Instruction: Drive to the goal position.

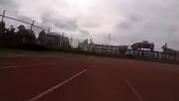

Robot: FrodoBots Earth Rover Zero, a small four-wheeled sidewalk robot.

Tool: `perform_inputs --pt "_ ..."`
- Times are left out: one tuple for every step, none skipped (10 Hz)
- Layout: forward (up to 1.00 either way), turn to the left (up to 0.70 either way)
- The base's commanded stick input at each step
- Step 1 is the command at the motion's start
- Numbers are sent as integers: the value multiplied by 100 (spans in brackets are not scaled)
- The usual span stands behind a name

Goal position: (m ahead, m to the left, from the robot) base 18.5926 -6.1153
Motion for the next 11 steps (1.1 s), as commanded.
perform_inputs --pt "50 -44" --pt "50 -21" --pt "50 0" --pt "50 0" --pt "50 0" --pt "50 0" --pt "50 0" --pt "50 0" --pt "50 0" --pt "50 0" --pt "50 0"
